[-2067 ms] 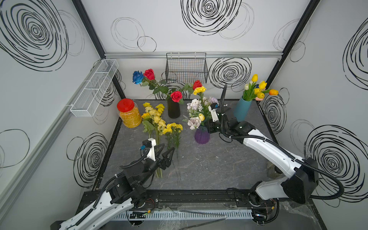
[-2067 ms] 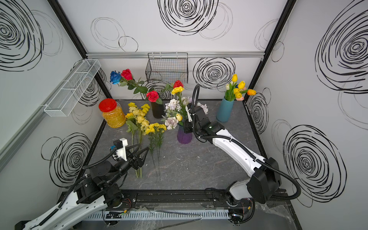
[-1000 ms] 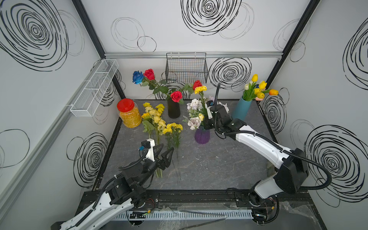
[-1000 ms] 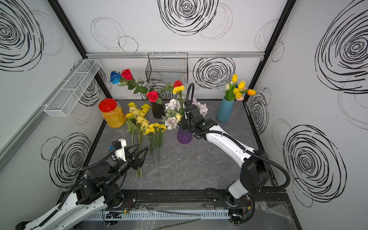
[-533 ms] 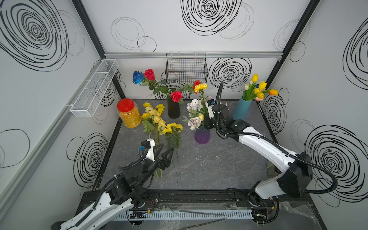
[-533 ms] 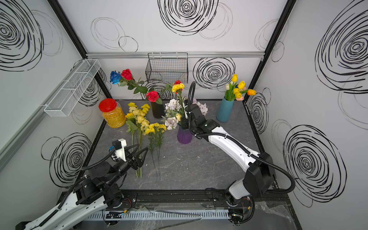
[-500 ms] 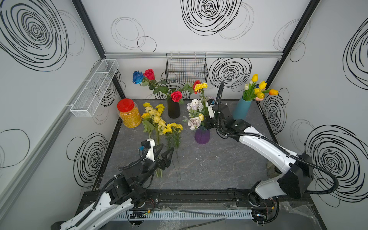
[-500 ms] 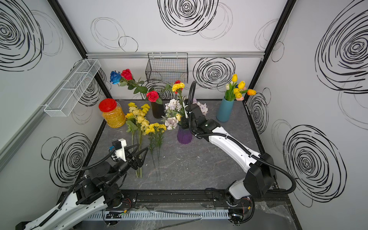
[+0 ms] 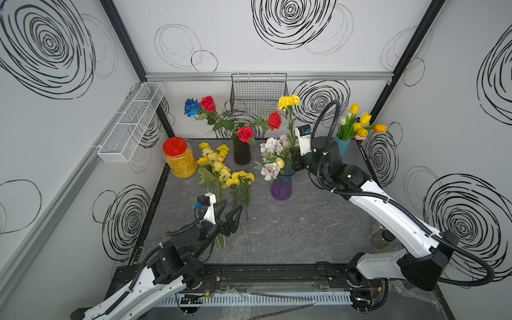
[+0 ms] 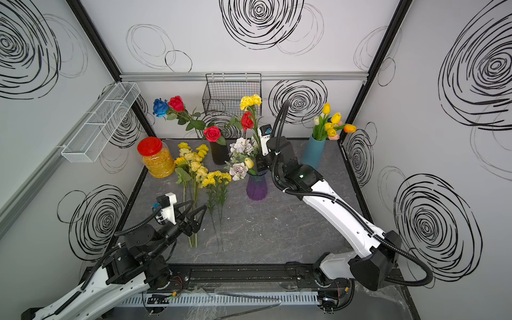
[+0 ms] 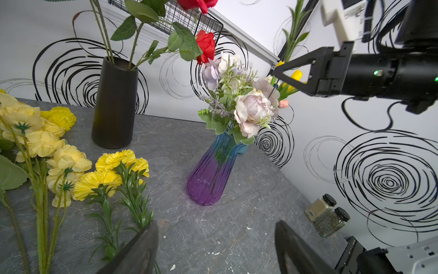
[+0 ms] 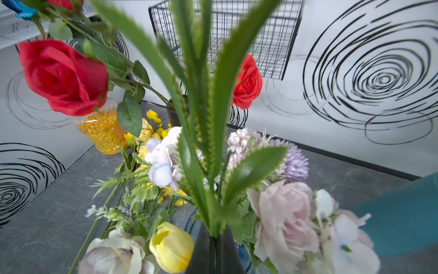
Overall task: Pick out yellow flowers from the vase
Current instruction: Pick up the flower from the vase.
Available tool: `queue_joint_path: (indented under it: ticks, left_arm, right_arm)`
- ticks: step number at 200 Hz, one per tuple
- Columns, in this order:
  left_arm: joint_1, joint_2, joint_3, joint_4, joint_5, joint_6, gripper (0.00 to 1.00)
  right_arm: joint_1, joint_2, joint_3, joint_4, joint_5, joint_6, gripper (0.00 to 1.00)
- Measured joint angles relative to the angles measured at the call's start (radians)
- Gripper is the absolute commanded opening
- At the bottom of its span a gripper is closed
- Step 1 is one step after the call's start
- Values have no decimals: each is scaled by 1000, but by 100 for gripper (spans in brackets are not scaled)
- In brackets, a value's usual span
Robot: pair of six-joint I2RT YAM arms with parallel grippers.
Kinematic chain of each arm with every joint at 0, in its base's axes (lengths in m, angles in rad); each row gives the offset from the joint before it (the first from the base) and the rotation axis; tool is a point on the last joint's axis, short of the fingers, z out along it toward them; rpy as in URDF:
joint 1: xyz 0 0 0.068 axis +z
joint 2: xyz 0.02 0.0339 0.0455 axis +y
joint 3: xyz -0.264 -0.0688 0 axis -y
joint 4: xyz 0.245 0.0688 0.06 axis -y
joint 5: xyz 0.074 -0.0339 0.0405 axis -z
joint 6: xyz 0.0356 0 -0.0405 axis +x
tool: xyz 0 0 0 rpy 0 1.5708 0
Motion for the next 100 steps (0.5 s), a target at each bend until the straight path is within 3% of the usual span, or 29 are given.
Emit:
queue_joint_path:
  ticks: [46, 100]
  left_arm:
    - [0, 115, 53, -8, 9, 18, 80]
    - [0, 190, 191, -47, 13, 103, 81]
  right_arm:
    - [8, -113, 43, -22, 0, -31, 7]
    - [8, -259, 9, -22, -119, -34, 7]
